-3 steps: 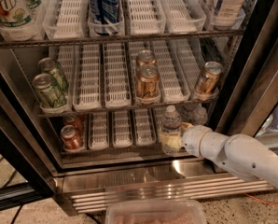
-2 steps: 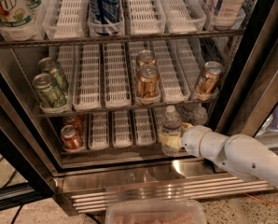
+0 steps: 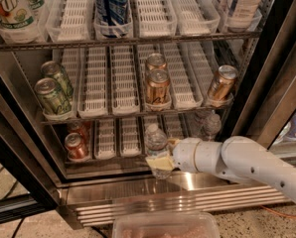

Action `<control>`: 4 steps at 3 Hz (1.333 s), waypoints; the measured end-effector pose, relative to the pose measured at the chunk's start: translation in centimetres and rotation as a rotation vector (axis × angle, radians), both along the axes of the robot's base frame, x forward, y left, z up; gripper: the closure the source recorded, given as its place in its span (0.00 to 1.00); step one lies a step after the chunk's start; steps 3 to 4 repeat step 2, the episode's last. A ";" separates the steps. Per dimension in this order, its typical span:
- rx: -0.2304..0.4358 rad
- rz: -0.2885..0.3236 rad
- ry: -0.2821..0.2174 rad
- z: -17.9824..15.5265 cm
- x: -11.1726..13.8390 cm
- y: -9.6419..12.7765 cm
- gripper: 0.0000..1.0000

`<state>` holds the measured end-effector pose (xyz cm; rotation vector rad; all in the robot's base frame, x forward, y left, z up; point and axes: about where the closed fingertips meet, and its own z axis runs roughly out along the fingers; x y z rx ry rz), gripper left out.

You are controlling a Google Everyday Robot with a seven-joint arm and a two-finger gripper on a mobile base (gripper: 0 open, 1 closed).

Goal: Pick water bottle from bottom shelf of fridge

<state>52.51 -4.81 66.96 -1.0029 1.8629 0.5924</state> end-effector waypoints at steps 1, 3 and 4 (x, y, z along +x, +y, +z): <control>0.001 0.135 0.022 0.3 -2.3 3.6 1.00; 0.001 0.143 0.027 0.3 -2.5 3.7 1.00; 0.001 0.143 0.027 0.3 -2.5 3.7 1.00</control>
Offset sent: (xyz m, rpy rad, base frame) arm -0.0203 0.0323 0.0028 0.0003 0.0194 0.1211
